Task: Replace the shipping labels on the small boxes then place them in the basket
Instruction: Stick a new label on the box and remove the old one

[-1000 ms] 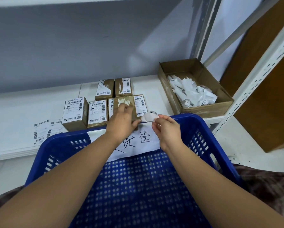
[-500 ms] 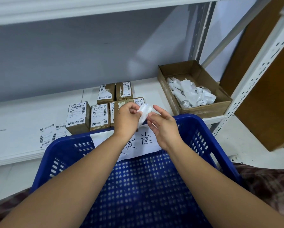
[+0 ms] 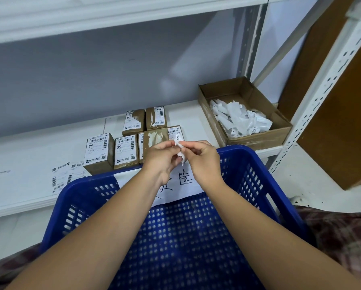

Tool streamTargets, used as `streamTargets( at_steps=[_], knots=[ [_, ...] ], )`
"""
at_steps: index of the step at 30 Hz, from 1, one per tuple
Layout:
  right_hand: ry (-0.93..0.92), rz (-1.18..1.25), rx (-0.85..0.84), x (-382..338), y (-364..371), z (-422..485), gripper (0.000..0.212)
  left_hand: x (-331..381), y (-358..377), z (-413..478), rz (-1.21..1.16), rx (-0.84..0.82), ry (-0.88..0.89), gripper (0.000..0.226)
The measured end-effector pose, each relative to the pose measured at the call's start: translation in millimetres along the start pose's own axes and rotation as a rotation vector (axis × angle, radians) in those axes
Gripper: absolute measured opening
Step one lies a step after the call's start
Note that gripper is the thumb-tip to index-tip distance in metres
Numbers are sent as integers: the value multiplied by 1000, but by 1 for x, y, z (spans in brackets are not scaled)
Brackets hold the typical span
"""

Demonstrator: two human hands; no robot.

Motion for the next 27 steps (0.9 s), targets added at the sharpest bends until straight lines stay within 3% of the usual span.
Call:
streamTargets(
  at_steps=[6, 11, 12, 17, 20, 22, 25, 27],
  knots=[
    [27, -100, -8, 3, -2, 3, 23, -3, -4, -5, -193, -52, -114, 12],
    [-6, -162, -88, -2, -6, 2, 31, -1, -3, 0, 11, -55, 40, 12],
    [3, -113, -108, -4, -6, 1, 31, 2, -3, -1, 28, -30, 65, 4],
    [260, 386, 21, -2, -15, 4, 30, 6, -3, 2, -36, 57, 74, 14],
    [449, 379, -103, 0, -15, 3, 13, 4, 0, 1, -42, 32, 83, 13],
    [534, 442, -190, 3, -11, 3, 15, 2, 1, 2, -15, 38, 129, 11],
    [539, 528, -227, 3, -6, 5, 23, -1, 2, 6, 50, 72, 215, 15],
    [511, 519, -165, 1, -6, 8, 11, -3, 5, 7, 61, 62, 225, 14]
  ],
)
Point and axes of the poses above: each hand's wrist, its own z-axis towards the middle knuckle, its own y-axis out of the palm, x = y × z, the point moved 2 cm from there along z, towards the middle knuckle, and after that the axes turned 14 degrees about y, right-handed, at the moved point
